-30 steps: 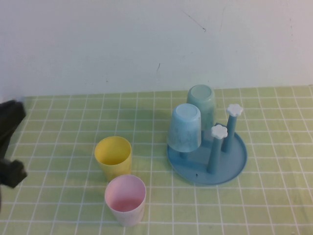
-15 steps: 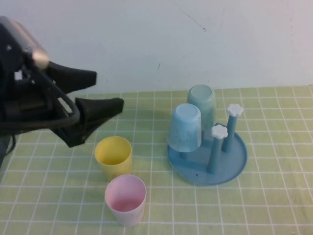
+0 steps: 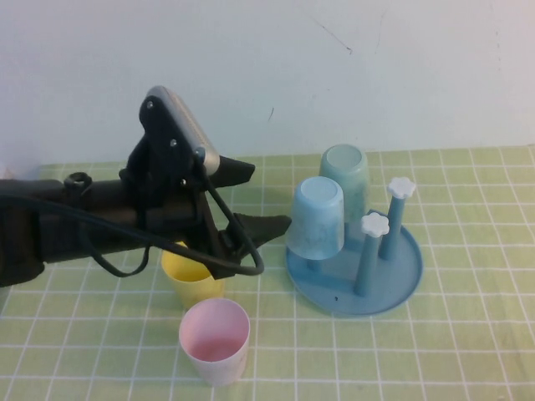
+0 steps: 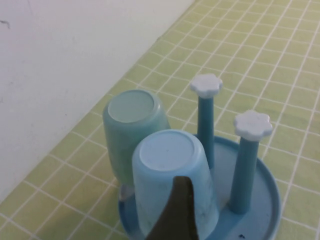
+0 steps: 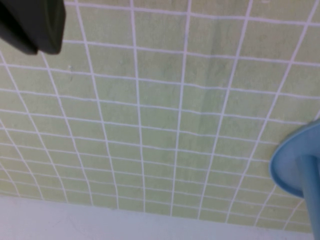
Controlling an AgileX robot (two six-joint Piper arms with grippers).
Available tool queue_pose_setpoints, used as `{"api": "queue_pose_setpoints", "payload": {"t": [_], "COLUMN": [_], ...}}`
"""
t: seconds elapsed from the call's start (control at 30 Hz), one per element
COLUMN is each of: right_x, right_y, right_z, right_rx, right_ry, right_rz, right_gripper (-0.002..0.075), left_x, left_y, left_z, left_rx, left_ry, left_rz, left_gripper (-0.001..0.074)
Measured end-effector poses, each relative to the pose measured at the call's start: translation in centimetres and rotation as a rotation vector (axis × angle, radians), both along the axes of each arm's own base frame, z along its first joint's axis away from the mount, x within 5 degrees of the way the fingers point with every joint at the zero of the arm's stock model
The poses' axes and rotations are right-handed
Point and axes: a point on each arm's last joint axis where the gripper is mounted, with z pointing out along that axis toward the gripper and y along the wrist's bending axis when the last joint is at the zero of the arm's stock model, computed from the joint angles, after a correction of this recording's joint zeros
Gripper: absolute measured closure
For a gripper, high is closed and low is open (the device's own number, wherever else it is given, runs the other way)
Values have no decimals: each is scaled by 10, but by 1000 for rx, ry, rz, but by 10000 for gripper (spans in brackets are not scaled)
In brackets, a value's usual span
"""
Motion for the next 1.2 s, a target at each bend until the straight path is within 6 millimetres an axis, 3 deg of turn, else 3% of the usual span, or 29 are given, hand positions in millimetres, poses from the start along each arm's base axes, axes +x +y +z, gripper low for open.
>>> {"api": "queue_pose_setpoints", "payload": {"t": [0.23, 0.37, 0.73, 1.2], "right_x": [0, 0, 0, 0], "right_y": [0, 0, 0, 0], "right_z": [0, 0, 0, 0], "right_rx": [0, 0, 0, 0], "right_ry": [0, 0, 0, 0], "right_rz": [0, 0, 0, 0], "right_gripper": [729, 729, 729, 729], "left_x": [18, 33, 80, 95], "left_y": [-8, -12, -26, -34], "left_z": [-41, -53, -52, -78], "left_rx": [51, 72, 24, -25], "left_ry": [50, 57, 42, 134], "left_rz": [-69, -75, -75, -124], "left_gripper": [122, 122, 122, 122]}}
